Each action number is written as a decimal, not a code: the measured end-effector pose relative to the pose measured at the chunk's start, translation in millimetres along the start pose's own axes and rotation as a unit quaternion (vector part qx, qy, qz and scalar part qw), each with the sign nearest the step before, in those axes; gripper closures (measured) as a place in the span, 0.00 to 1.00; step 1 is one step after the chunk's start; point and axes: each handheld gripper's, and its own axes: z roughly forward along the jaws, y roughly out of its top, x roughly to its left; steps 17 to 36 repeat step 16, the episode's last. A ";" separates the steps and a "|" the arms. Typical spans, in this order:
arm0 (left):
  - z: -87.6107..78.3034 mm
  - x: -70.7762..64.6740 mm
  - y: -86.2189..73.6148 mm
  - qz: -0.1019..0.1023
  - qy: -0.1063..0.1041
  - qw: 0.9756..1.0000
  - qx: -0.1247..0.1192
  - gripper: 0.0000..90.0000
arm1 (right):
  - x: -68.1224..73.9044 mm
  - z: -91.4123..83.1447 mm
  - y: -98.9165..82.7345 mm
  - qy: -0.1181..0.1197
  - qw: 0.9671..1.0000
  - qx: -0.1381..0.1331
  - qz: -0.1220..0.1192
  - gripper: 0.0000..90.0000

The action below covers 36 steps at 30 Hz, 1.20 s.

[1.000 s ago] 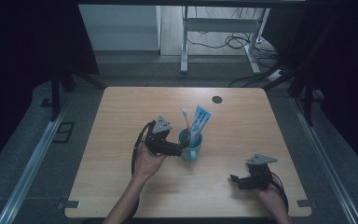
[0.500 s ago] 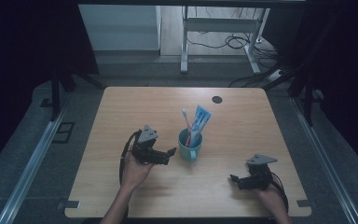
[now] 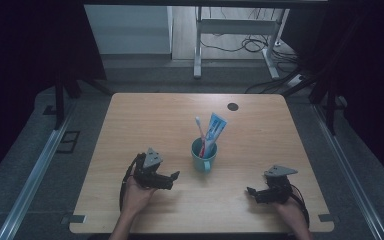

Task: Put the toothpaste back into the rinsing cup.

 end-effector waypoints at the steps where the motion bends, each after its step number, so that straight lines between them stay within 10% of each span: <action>1: 1.0 -0.3 -3.8 0.000 0.001 1.000 0.006 0.00 | 0.0 0.0 0.0 0.000 1.000 0.000 0.000 0.04; 14: 12.0 2.8 -35.5 -0.004 0.014 0.996 0.082 0.00 | -0.1 0.1 -0.1 0.000 1.000 -0.001 -0.001 0.04; 36: 12.8 2.0 -36.3 -0.002 0.020 0.996 0.086 0.00 | -0.2 0.1 -0.1 0.000 1.000 -0.001 -0.002 0.04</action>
